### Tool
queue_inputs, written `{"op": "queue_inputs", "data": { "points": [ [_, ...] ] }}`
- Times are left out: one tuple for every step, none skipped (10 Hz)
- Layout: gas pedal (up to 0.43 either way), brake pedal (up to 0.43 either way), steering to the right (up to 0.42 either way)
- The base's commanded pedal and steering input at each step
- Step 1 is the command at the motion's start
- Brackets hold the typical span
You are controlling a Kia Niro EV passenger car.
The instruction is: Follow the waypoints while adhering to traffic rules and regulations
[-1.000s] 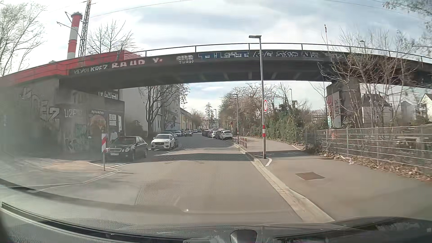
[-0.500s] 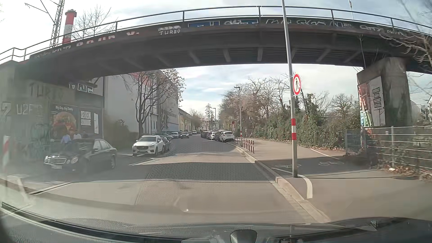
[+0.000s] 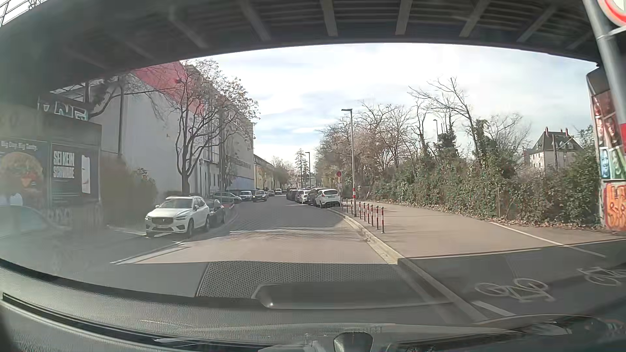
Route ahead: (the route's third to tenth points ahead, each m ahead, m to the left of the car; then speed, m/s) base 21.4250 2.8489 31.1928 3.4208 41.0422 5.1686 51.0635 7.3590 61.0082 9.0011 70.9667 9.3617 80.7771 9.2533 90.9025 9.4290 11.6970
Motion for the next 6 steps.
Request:
{"op": "queue_inputs", "data": {
  "points": [
    [0.020,0.000,0.003],
    [0.020,0.000,0.002],
    [0.020,0.000,0.001],
    [0.020,0.000,-0.002],
    [0.020,0.000,-0.008],
    [0.020,0.000,-0.010]
  ]
}}
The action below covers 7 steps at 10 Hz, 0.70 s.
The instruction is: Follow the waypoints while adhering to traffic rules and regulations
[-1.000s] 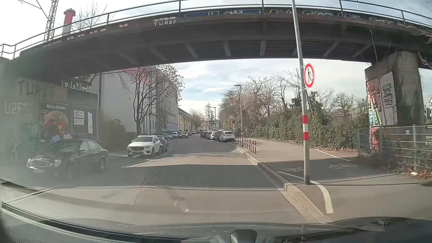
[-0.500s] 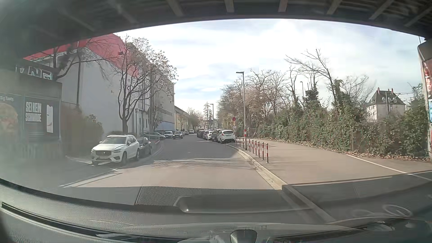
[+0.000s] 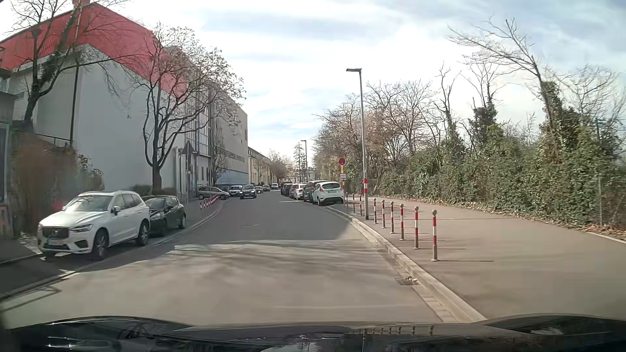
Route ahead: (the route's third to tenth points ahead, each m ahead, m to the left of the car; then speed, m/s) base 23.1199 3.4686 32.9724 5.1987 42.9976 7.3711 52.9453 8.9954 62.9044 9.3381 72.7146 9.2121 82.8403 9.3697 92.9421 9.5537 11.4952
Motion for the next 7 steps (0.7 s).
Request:
{"op": "queue_inputs", "data": {
  "points": [
    [0.020,0.000,-0.012],
    [0.020,0.000,-0.014],
    [0.020,0.000,-0.017],
    [0.020,0.000,-0.021],
    [0.020,0.000,-0.024],
    [0.028,0.000,-0.026],
    [0.028,0.000,-0.030]
  ]
}}
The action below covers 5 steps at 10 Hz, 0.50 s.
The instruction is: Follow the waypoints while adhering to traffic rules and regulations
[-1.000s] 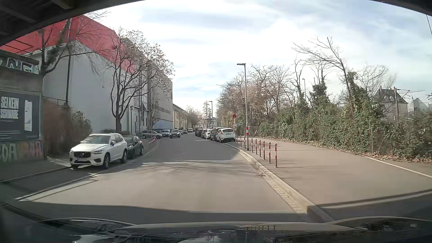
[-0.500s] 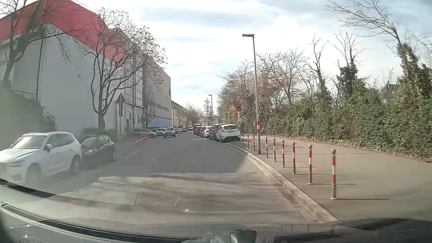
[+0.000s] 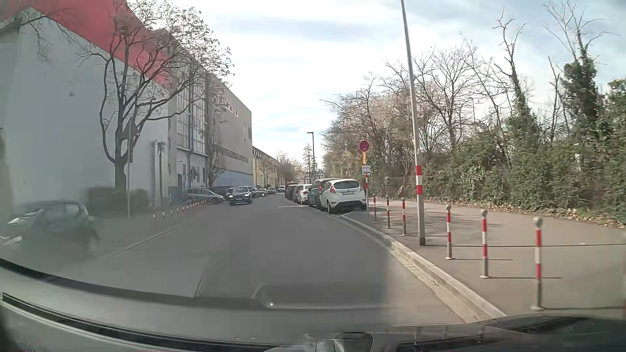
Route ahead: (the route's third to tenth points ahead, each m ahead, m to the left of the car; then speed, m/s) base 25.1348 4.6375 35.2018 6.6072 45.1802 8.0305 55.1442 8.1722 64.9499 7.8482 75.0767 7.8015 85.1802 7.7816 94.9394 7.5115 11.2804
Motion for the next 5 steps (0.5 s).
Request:
{"op": "queue_inputs", "data": {
  "points": [
    [0.028,0.000,-0.033],
    [0.028,0.000,-0.034],
    [0.028,0.000,-0.035],
    [0.028,0.000,-0.039],
    [0.039,0.000,-0.042]
  ]
}}
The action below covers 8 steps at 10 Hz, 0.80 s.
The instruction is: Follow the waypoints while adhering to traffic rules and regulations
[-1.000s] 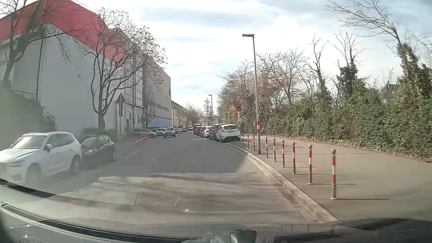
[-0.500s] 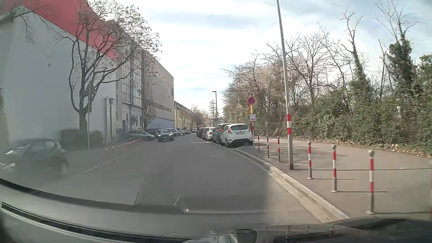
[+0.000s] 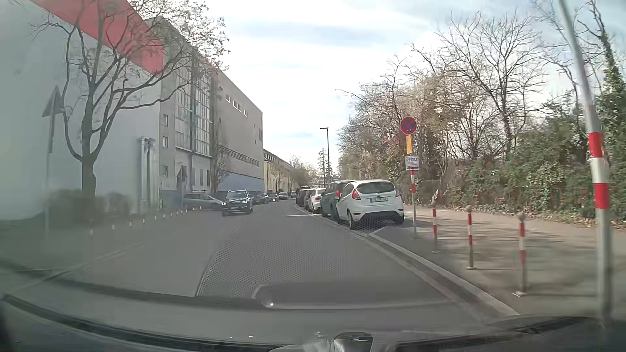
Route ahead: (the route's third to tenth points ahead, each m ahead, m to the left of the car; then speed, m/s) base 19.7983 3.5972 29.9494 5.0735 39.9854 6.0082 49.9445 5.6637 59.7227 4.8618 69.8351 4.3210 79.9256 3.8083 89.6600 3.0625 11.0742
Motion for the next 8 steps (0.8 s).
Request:
{"op": "queue_inputs", "data": {
  "points": [
    [0.039,0.000,-0.044],
    [0.039,0.000,-0.047],
    [0.047,0.000,-0.048],
    [0.059,0.000,-0.049],
    [0.067,0.000,-0.049],
    [0.079,0.000,-0.049],
    [0.079,0.000,-0.049],
    [0.098,0.000,-0.049]
  ]
}}
